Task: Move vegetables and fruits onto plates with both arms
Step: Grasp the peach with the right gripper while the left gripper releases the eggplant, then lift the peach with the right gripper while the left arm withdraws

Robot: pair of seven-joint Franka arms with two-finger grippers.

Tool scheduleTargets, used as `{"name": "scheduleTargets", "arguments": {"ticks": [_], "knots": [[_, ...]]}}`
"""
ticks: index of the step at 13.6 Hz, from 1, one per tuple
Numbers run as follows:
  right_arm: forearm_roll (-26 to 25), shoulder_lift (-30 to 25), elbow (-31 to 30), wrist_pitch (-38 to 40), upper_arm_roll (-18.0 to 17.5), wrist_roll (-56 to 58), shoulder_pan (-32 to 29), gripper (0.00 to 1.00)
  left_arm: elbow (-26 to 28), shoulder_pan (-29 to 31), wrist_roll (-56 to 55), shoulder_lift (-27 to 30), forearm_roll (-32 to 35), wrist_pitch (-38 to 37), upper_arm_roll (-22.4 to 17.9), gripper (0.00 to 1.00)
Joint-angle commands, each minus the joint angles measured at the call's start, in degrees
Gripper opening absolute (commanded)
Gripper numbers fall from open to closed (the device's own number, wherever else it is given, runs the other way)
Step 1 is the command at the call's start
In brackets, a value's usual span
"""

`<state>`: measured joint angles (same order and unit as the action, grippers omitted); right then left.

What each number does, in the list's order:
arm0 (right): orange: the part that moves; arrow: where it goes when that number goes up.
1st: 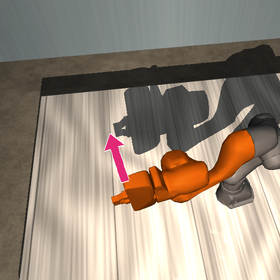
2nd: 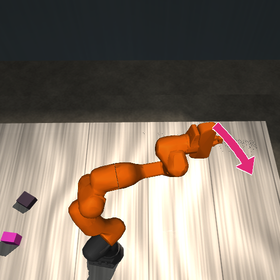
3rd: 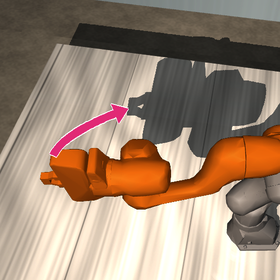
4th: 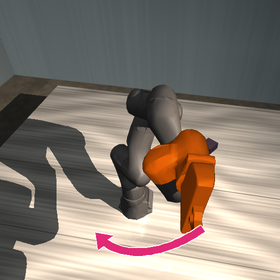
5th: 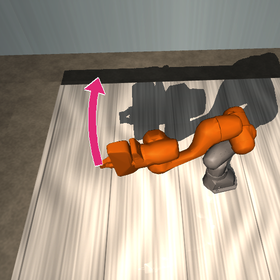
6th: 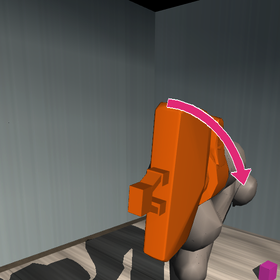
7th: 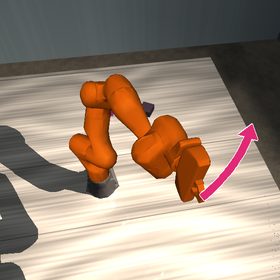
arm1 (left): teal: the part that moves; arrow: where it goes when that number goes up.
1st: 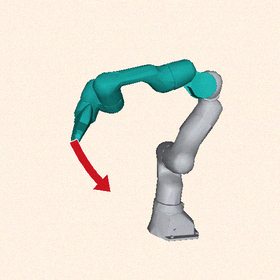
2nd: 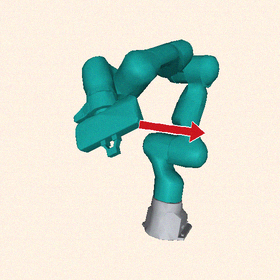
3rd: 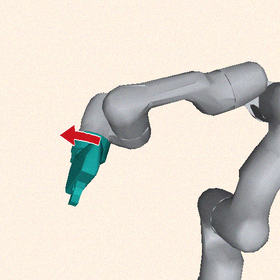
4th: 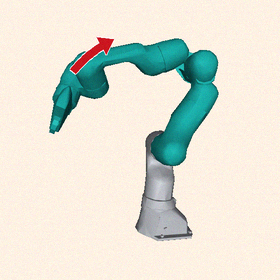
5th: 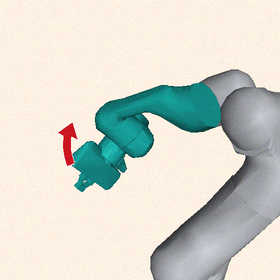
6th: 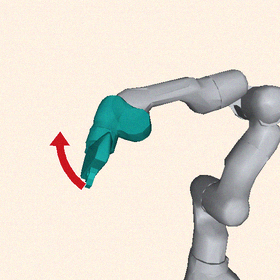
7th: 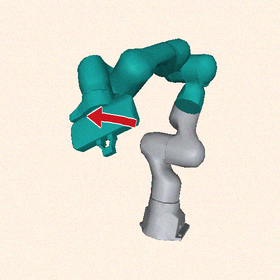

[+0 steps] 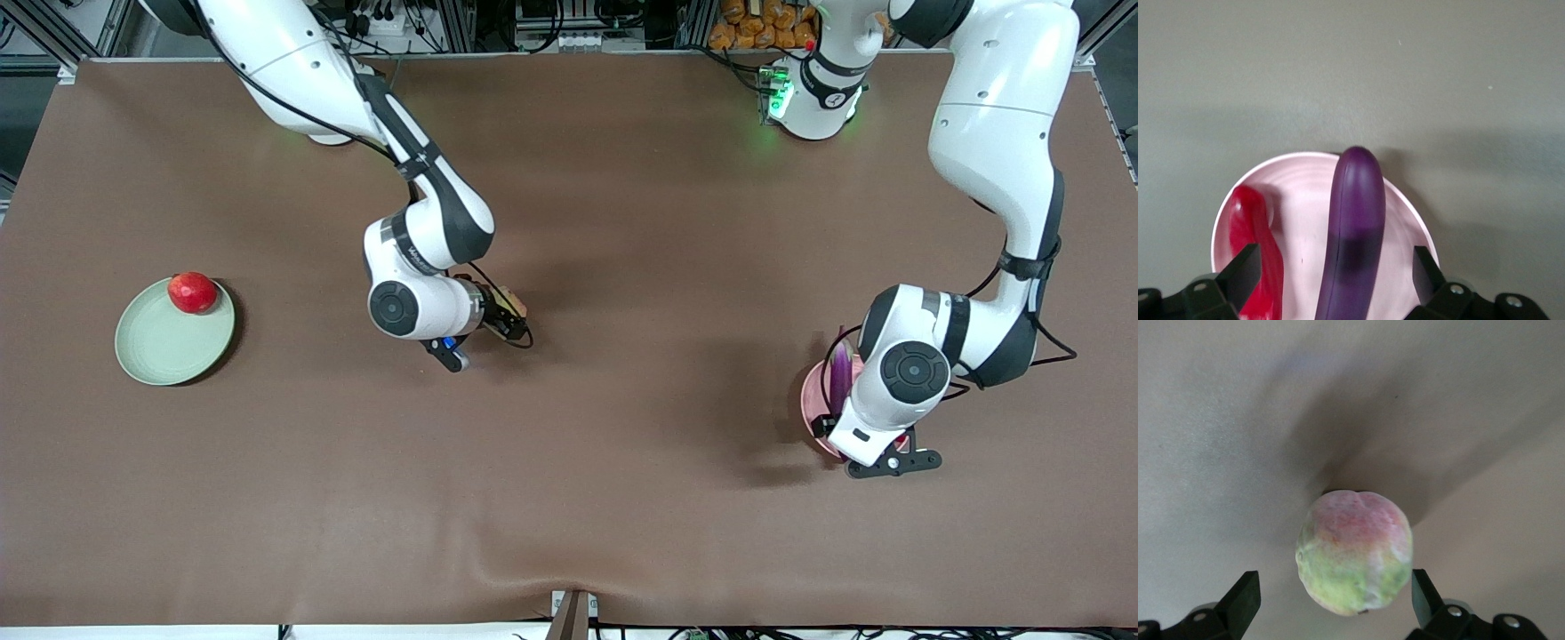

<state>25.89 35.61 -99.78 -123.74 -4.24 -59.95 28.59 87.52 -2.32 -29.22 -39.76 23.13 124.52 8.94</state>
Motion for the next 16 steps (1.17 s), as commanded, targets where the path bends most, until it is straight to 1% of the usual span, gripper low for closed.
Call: {"name": "scheduleTargets", "arguments": {"ticks": [1,2,3,4,5,6,8,9,10,12,14,15,16], "knots": [[0.8,1.0,-1.0,-3.6,0.7,-2.6,3.0,1.0,0.8,0.8,0.5,5.9,-3.9,-6.5,2.0,1.0],[0.7,1.0,-1.4,-4.1,0.7,-2.6,3.1,1.0,0.9,0.8,0.6,7.8,-5.6,-7.4,2.4,1.0],[0.4,1.0,-1.4,-4.0,0.7,-2.6,3.0,0.82,1.1,0.7,0.6,9.4,-6.5,-8.2,2.4,1.0],[0.0,0.8,-1.4,-3.6,0.8,-2.3,3.0,0.59,1.1,0.8,0.8,10.8,-7.3,-9.5,2.9,1.0],[-0.4,0.6,-1.3,-3.4,0.8,-2.3,2.5,0.19,1.0,0.9,1.4,12.5,-8.2,-11.6,3.4,1.0],[-0.4,0.3,-1.2,-2.5,0.9,-2.2,2.0,0.0,1.0,0.8,2.8,14.4,-9.2,-13.9,3.5,1.0],[-0.7,-0.6,0.1,1.8,1.3,-2.0,0.8,0.0,0.9,0.9,6.5,18.9,-13.0,-19.0,3.5,1.0],[-0.8,-1.8,1.7,5.8,1.5,-1.8,-1.2,0.0,0.8,0.9,8.8,20.9,-14.9,-20.8,3.4,1.0],[-0.8,-2.6,3.6,10.5,1.5,-1.4,-3.2,0.0,0.9,1.0,10.5,22.8,-16.6,-21.9,3.4,1.0],[-1.6,-3.6,8.1,21.6,1.7,1.6,-7.6,0.0,0.9,0.9,13.2,25.8,-17.5,-26.0,3.4,1.0],[-8.5,-5.8,9.6,30.5,1.6,7.6,-12.8,0.0,1.1,1.1,15.7,29.5,-18.4,-29.6,3.2,1.0],[-12.1,-7.1,9.3,33.8,1.6,13.2,-15.3,0.0,2.1,1.0,17.7,32.2,-18.6,-30.8,2.5,1.0],[-14.7,-8.4,8.8,36.4,1.7,19.5,-18.0,0.0,2.8,1.0,20.7,34.7,-18.7,-31.9,0.6,1.0]]}}
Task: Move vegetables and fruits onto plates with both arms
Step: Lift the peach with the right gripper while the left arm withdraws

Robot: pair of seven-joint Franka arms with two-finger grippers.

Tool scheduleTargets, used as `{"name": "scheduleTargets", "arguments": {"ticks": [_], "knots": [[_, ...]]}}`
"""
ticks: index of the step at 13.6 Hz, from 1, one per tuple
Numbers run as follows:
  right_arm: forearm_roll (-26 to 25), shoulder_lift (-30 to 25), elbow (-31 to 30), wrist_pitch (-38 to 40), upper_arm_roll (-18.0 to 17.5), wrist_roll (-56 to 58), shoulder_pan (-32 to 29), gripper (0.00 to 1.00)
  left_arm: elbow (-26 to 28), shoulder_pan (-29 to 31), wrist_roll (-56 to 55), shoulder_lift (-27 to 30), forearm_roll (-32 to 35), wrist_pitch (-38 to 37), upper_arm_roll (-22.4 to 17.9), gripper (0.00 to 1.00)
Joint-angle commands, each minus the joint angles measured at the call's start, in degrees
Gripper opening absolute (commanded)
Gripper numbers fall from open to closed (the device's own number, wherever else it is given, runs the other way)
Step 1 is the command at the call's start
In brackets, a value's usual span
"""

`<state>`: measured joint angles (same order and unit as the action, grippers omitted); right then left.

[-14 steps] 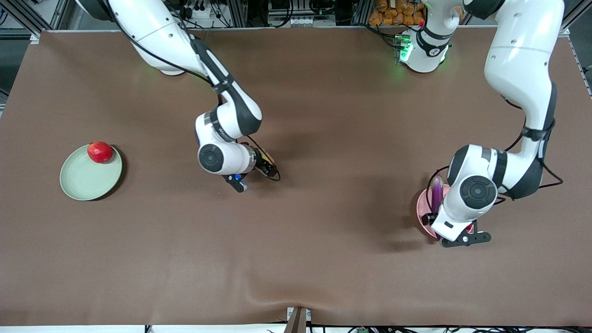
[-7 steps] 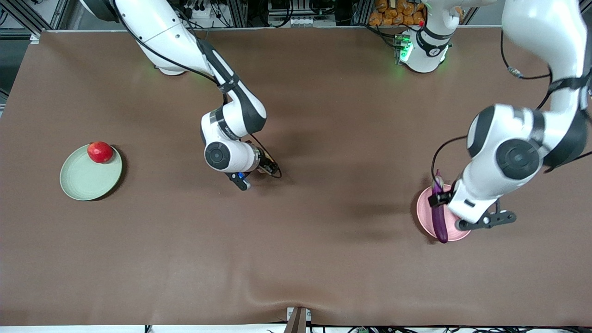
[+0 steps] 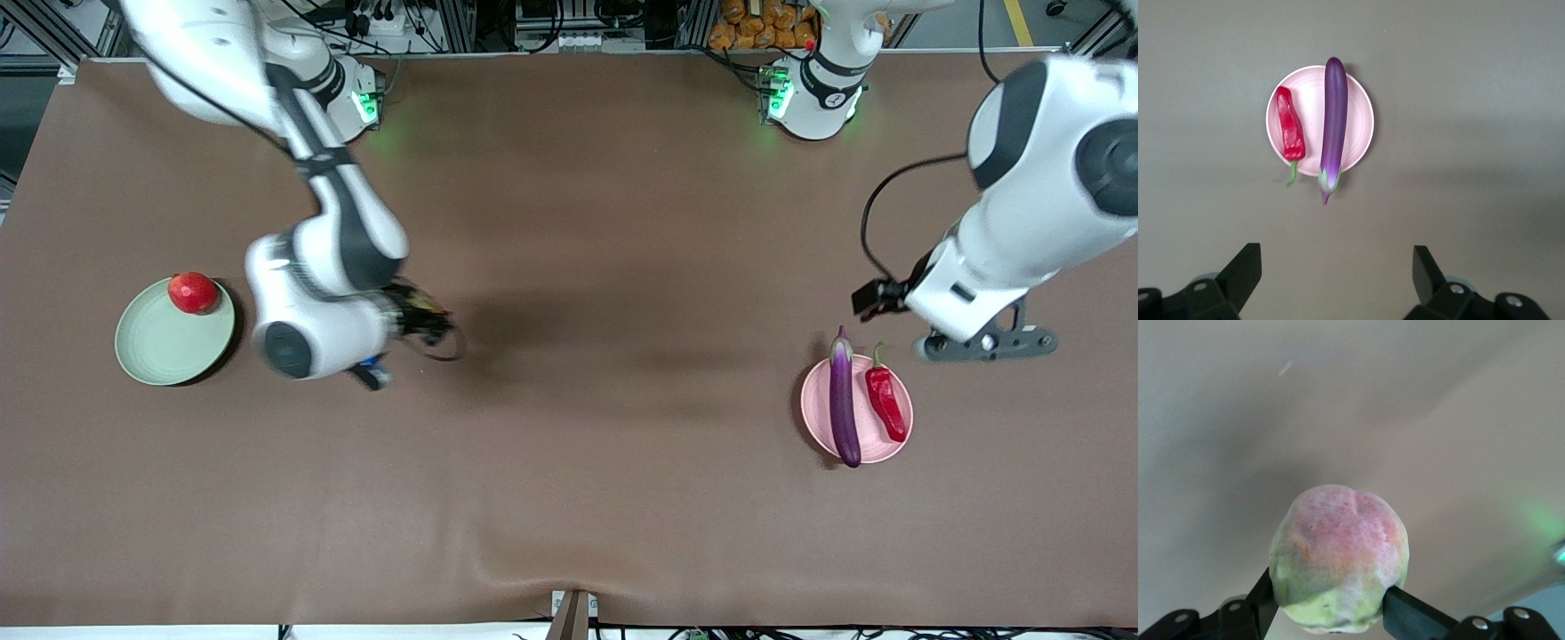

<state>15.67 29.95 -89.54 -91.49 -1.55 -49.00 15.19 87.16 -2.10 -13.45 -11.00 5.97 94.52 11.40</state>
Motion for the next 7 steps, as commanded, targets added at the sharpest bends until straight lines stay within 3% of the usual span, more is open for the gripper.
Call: {"name": "scheduleTargets", "arguments": {"ticks": [1,5,7], "knots": [[-6.2,-3.1,-1.6,6.0,-1.0,14.1,-8.6,0.0,3.2,0.2,7.6,7.2,-2.2,-2.5,-4.3,1.0],[-17.9,-2.6,-1.4,6.2,-0.9,37.2,-21.7,0.0,2.8,-0.1,12.9,10.2,-3.4,-8.0,-6.2,1.0],[-21.7,-0.7,-1.5,1.3,-0.6,48.9,-27.6,0.0,2.2,-0.3,15.0,11.3,-3.5,-9.0,-7.6,1.0]]}}
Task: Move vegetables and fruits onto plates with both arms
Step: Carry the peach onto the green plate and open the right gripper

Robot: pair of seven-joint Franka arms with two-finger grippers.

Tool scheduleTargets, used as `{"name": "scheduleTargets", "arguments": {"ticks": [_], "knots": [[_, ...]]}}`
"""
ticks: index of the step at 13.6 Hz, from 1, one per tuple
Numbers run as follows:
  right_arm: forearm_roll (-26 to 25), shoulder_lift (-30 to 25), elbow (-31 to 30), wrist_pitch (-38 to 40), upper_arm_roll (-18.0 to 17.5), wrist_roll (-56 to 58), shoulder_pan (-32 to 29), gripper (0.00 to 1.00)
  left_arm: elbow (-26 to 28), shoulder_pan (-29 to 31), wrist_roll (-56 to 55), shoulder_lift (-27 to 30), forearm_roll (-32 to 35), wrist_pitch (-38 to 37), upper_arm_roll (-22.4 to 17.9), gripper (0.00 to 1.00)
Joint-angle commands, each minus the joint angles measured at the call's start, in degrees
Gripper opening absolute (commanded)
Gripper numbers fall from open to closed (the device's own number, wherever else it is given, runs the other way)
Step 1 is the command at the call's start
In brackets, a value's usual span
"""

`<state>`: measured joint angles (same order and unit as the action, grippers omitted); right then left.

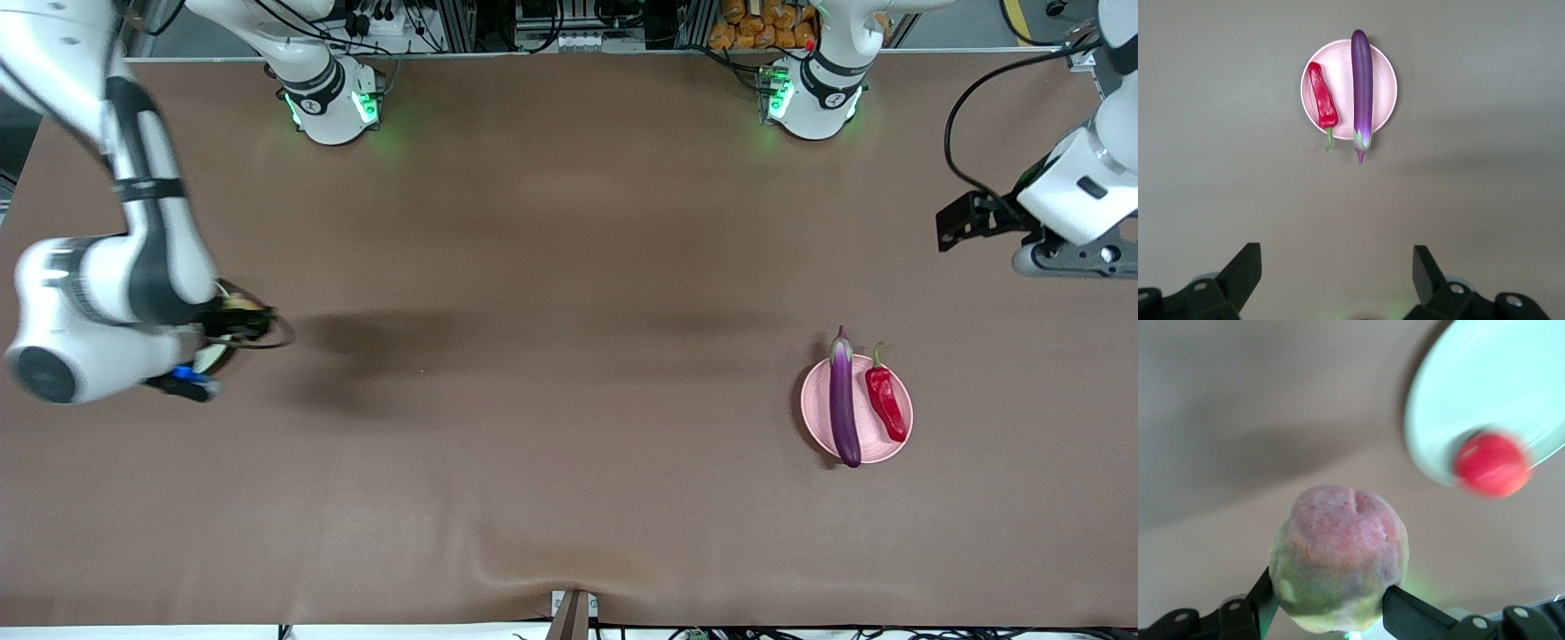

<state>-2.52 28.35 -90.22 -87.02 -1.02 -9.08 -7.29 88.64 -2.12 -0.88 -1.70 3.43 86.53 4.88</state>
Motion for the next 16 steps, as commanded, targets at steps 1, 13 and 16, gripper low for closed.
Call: {"name": "scheduleTargets", "arguments": {"ticks": [1,13,16], "knots": [[-4.4,2.2,-0.7,-5.5,-1.1,13.4,-7.4,0.0,0.0,-0.5,3.5,2.2,-1.0,-1.8,-1.4,1.0],[-3.5,7.0,4.9,-6.5,1.0,23.3,-9.2,1.0,-3.6,-0.7,6.1,1.4,-0.9,-6.1,1.0,1.0],[0.1,6.8,15.5,9.0,0.9,23.1,-5.2,1.0,-4.3,0.2,6.7,0.3,-0.9,-6.0,0.8,1.0]]}}
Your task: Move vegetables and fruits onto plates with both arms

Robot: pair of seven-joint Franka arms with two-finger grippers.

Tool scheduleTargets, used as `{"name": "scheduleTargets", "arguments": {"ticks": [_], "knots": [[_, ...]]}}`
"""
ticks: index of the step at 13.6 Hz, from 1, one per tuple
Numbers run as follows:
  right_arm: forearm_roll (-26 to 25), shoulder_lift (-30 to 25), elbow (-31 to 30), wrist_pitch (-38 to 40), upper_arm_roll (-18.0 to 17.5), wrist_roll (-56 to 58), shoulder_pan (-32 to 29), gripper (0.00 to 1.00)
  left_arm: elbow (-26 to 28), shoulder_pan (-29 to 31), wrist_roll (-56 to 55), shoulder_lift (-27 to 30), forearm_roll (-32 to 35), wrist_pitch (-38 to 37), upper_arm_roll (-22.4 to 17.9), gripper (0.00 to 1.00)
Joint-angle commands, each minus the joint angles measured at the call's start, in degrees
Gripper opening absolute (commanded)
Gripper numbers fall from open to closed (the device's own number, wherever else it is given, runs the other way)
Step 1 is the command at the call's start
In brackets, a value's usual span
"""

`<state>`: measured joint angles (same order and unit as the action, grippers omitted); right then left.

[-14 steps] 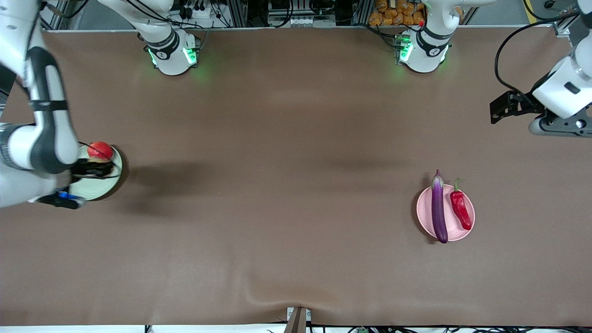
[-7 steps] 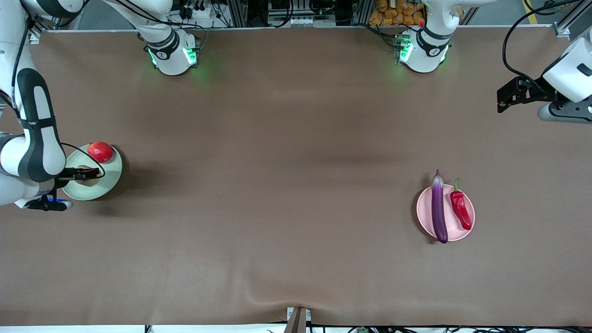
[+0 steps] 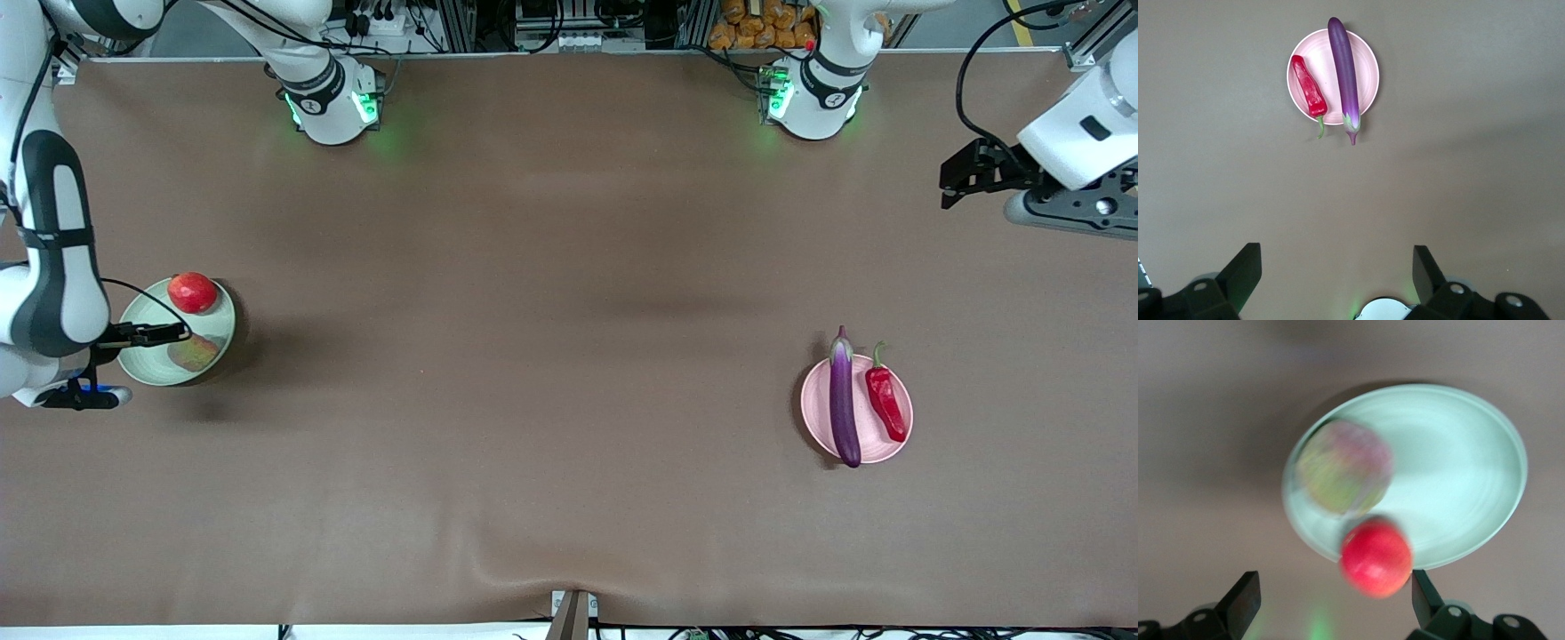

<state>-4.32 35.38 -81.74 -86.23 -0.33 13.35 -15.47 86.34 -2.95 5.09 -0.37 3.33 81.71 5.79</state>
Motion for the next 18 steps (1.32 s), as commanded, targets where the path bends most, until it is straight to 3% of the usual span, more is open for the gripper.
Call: {"name": "scheduleTargets", "arguments": {"ticks": [1,4,7,10,14,18], "knots": [[1.9,-0.2,10.5,11.1,0.2,0.6,4.8,1.0,-2.1,0.9,0.8,-1.3,-0.9,-1.2,-0.3,1.0],[6.5,-2.2,16.4,13.6,0.0,1.0,7.2,1.0,-2.2,0.3,0.1,-1.2,-0.2,-1.1,0.2,1.0],[6.9,-6.0,23.1,18.4,-0.3,1.0,10.6,1.0,-2.1,0.7,0.3,-1.0,-0.8,-1.1,0.2,1.0],[7.0,-12.9,23.4,19.5,-0.3,0.5,13.4,1.0,-2.2,0.7,0.4,-1.0,-0.7,-1.1,0.2,1.0],[4.9,-20.2,21.4,20.9,0.0,-6.8,17.1,1.0,-2.2,0.8,0.3,-1.1,-0.8,-1.1,0.2,1.0],[5.7,-31.1,6.4,13.8,0.1,-7.0,14.5,1.0,-2.1,0.8,0.3,-1.1,-0.8,-1.1,0.2,1.0]]}}
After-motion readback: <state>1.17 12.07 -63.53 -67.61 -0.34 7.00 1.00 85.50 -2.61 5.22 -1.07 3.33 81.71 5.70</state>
